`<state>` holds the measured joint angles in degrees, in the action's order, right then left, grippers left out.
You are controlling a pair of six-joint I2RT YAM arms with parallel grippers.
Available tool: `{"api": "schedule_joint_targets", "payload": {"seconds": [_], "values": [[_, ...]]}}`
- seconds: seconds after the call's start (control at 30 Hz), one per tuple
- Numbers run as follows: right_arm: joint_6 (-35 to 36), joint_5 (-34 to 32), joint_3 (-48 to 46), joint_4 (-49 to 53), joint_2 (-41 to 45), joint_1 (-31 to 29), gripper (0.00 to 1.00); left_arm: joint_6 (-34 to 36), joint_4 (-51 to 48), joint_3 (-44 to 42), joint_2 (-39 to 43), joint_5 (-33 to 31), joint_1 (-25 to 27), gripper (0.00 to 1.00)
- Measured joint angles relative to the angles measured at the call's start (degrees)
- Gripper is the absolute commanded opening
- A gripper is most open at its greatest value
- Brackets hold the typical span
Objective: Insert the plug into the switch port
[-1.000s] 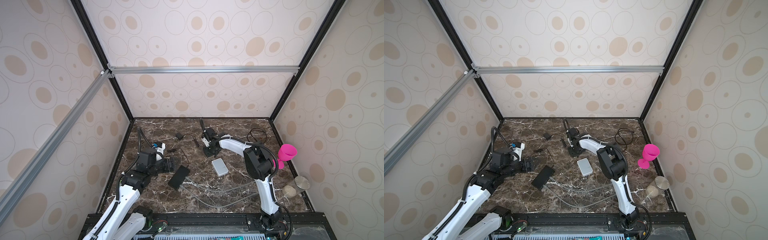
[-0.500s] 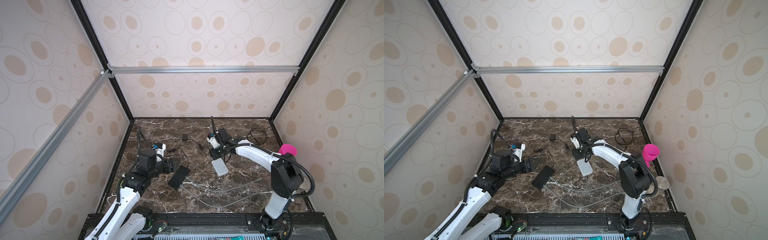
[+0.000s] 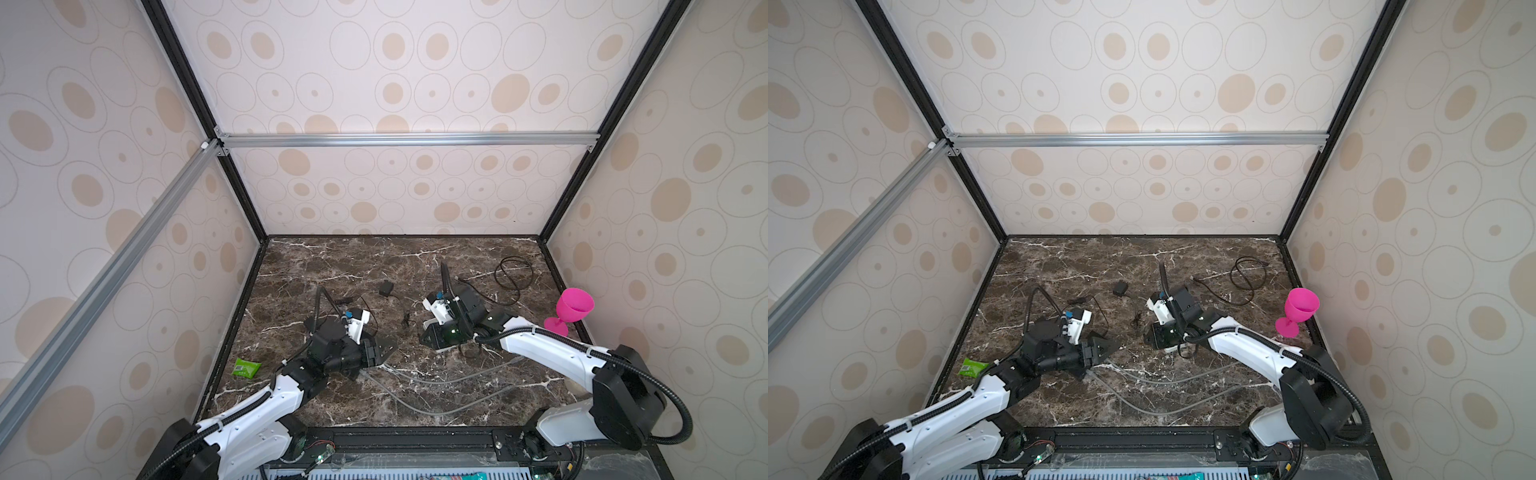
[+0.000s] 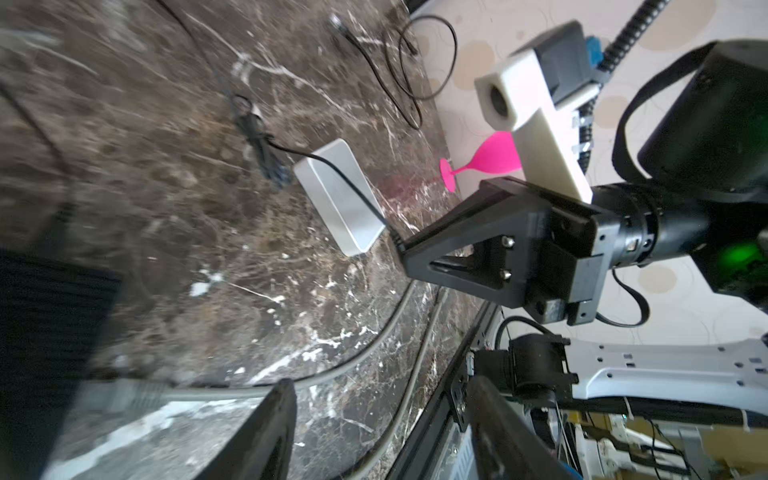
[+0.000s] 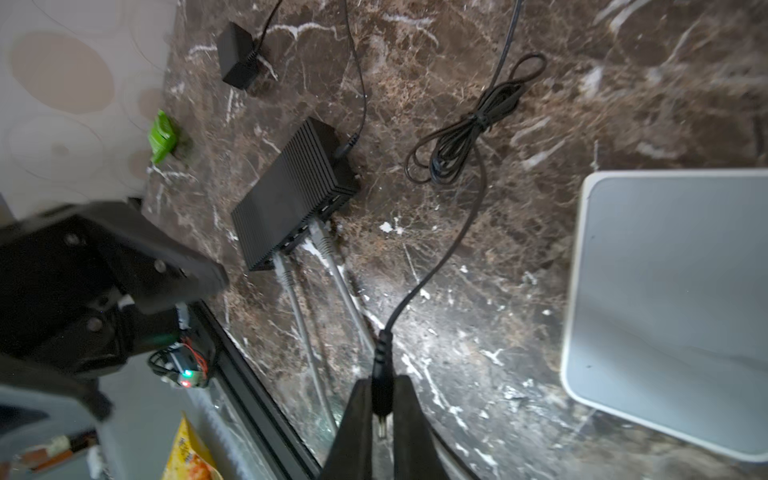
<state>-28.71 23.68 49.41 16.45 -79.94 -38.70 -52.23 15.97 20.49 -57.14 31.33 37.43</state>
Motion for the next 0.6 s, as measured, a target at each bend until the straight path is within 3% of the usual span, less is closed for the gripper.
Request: {"api": "schedule_joint_targets", "payload": {"seconds": [0.2,0.4,0.6], "values": [[-13.40,-2.97,-6.73,-9.42,4.76,-2.99,0.12,0.28,0.70,1.49,-4.33,-5.27,7.02,0.58],[-17.07,-11.32,-6.43,-7.96,3.89,-7.48,0.15,1.38,-4.98,1.79,-2.05,-11.21,7.48,0.59],[-23.02,-18.14,-3.87,-3.89,-4.33,-14.53,0.17,2.10,-11.28,2.32,1.62,-15.80,7.45,0.61]]}}
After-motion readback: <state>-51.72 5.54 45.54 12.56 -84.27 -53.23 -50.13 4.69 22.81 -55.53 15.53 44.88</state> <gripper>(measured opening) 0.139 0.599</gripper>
